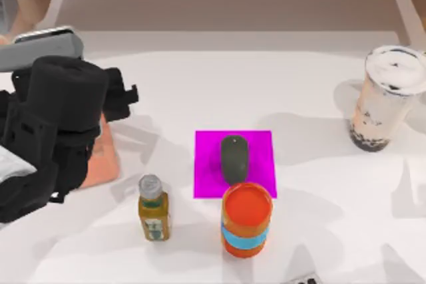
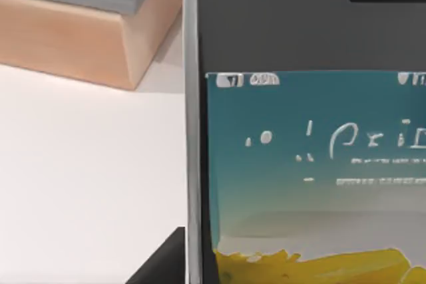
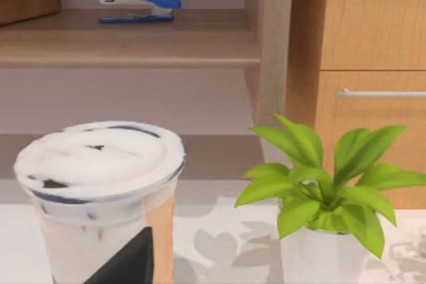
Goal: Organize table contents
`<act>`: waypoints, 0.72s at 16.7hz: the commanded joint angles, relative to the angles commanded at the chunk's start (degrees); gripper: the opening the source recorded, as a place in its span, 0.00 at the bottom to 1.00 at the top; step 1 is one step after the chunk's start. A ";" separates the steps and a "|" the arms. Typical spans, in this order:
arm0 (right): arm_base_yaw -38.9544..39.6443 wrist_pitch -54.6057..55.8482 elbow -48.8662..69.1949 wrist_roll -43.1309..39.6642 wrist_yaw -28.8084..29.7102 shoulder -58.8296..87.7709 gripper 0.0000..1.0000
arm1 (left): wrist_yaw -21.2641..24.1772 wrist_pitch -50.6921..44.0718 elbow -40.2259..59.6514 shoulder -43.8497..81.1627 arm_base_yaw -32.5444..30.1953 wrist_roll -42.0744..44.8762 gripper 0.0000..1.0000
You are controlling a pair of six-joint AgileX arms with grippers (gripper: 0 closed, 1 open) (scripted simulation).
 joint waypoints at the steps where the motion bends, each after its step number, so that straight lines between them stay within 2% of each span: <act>1: 0.00 0.00 0.00 0.00 0.00 0.00 1.00 | 0.00 0.00 0.00 0.00 0.00 0.00 0.90; 2: 0.00 0.00 0.00 0.00 0.00 0.00 1.00 | 0.00 0.00 0.00 0.00 0.00 0.00 0.98; 3: 0.00 0.00 0.00 0.00 0.00 0.00 1.00 | 0.00 0.00 0.00 0.00 0.00 0.00 1.00; 12: 0.00 0.00 0.00 0.00 0.00 0.00 1.00 | -0.15 -0.21 -0.22 -0.15 -0.26 -0.02 1.00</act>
